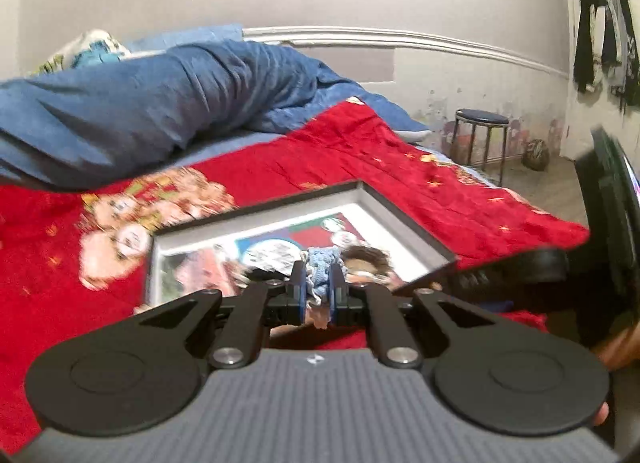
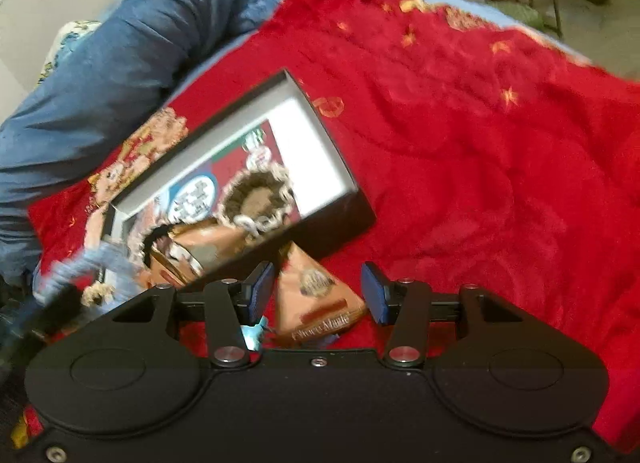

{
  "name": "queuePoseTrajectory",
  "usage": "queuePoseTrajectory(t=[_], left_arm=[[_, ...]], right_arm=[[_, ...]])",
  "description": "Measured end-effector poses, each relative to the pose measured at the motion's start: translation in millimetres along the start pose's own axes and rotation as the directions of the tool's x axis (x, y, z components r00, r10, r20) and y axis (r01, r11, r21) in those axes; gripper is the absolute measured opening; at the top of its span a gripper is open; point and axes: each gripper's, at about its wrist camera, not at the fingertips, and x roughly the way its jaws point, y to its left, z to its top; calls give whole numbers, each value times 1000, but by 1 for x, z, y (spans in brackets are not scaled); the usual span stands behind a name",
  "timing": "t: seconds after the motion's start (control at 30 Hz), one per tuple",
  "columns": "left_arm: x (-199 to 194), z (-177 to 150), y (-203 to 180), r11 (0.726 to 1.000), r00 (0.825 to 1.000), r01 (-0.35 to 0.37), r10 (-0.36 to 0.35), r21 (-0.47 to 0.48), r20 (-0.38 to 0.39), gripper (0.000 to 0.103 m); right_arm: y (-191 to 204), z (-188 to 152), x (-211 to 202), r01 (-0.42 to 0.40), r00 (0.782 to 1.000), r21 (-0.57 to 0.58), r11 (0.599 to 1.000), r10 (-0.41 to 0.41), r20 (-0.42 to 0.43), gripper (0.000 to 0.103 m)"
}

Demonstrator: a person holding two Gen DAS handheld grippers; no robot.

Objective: Organize objects
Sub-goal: 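Grasp the blue scrunchie with the left gripper while the right grasps a Choco Magic packet, then carry both items over the box and lower them inside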

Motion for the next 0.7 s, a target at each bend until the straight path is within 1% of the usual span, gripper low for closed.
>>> queuePoseTrajectory(t=[0.07,0.13,0.2,0.27,0.4,0.47,0.6,0.7], left_arm=[[-4,4,8,999,1000,-30,30,25,11,13],[-8,6,17,998,999,-48,47,30,18,13],[-8,6,24,998,998,-60,60,28,9,14],[-6,5,29,997,997,-74,74,22,-7,14],[2,6,35,997,997,-73,73,4,-21,14],[5,7,37,997,997,-76,76,-4,-29,14],[8,7,46,997,995,-78,77,-21,-56,14],[14,7,51,995,991,-99,97,-16,-88,15]], right_arm=[[-2,-4,3,-2,1000,5,1000,2,4,48],[-1,-8,7,14,1000,-8,1000,-14,-2,48],[4,-11,10,39,999,-39,998,-39,0,48],[10,-13,12,68,998,-69,995,-68,9,46],[20,-15,14,109,994,-103,989,-106,34,40],[23,-16,12,110,993,-101,989,-106,48,39],[30,-22,11,80,995,-106,991,-73,65,38],[38,-27,6,76,993,-113,991,-64,103,38]])
